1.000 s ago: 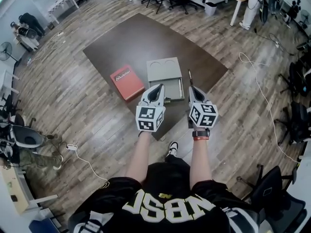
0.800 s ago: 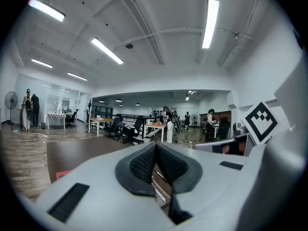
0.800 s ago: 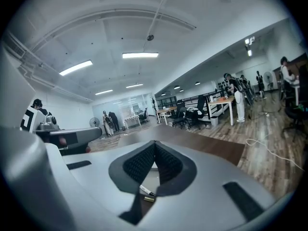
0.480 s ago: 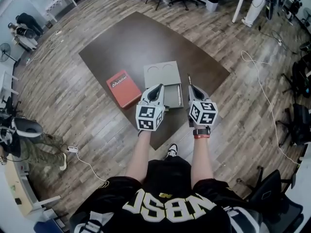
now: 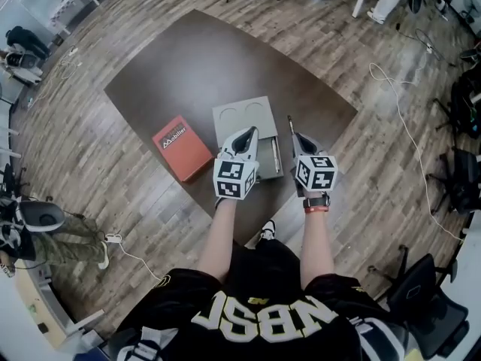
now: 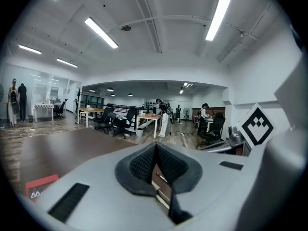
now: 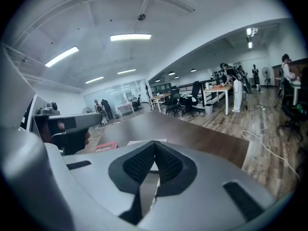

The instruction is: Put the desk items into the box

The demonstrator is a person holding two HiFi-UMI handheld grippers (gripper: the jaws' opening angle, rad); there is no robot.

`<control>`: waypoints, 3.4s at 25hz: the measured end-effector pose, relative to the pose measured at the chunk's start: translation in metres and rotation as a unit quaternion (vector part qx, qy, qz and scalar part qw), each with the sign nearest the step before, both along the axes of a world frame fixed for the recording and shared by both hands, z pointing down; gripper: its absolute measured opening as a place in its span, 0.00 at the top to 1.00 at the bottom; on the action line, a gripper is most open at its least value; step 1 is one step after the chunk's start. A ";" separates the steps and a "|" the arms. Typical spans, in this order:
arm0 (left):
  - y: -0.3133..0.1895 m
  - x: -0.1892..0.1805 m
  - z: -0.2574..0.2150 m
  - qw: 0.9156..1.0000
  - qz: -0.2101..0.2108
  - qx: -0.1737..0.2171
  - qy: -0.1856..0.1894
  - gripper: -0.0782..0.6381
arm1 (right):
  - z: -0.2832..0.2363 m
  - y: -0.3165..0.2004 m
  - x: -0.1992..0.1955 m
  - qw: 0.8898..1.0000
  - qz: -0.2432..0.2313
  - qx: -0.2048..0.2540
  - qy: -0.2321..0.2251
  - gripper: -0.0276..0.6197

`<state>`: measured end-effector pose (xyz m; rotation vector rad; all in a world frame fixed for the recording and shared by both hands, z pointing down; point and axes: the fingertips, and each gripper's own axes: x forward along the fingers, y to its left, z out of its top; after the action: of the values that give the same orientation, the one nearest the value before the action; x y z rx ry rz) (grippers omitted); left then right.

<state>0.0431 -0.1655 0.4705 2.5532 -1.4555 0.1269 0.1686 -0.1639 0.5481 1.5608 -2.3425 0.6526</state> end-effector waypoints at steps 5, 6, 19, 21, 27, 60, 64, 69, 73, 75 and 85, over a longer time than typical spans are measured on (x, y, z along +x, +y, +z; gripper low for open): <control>-0.036 0.019 0.021 0.998 0.065 -0.015 -0.010 0.87 | 0.043 -0.022 0.013 0.999 0.012 -0.039 0.033 0.93; -0.041 0.022 0.024 0.997 0.079 -0.017 -0.011 0.87 | 0.051 -0.022 0.014 0.998 0.014 -0.047 0.040 0.92; -0.079 0.027 0.070 0.989 0.128 -0.068 -0.003 0.87 | 0.122 -0.054 0.031 0.978 -0.041 -0.134 0.153 0.81; -0.085 0.025 0.073 0.989 0.128 -0.074 -0.007 0.87 | 0.135 -0.058 0.031 0.974 -0.055 -0.148 0.165 0.80; -0.103 0.016 0.079 0.989 0.123 -0.080 -0.012 0.87 | 0.170 -0.075 0.032 0.961 -0.086 -0.181 0.189 0.74; -0.107 -0.025 0.080 0.995 0.060 -0.077 -0.038 0.87 | 0.207 -0.088 0.037 0.947 -0.065 -0.221 0.223 0.88; -0.103 -0.031 0.076 0.995 0.056 -0.072 -0.040 0.87 | 0.191 -0.078 0.035 0.953 -0.054 -0.207 0.216 0.88; -0.092 -0.033 0.076 0.995 0.053 -0.072 -0.036 0.87 | 0.176 -0.058 0.032 0.962 -0.049 -0.201 0.179 0.88; -0.083 -0.037 0.074 0.996 0.046 -0.061 -0.039 0.87 | 0.157 -0.040 0.023 0.966 -0.054 -0.199 0.156 0.88; -0.079 -0.040 0.074 0.997 0.041 -0.058 -0.041 0.87 | 0.156 -0.030 0.016 0.966 -0.067 -0.200 0.148 0.88; -0.052 -0.053 0.074 0.997 0.026 -0.059 -0.034 0.87 | 0.152 0.007 -0.024 0.961 -0.127 -0.195 0.147 0.88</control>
<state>-0.0095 -0.2170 0.5449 2.5134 -1.3621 0.3009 0.1448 -0.1569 0.6999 1.0794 -1.9977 0.7117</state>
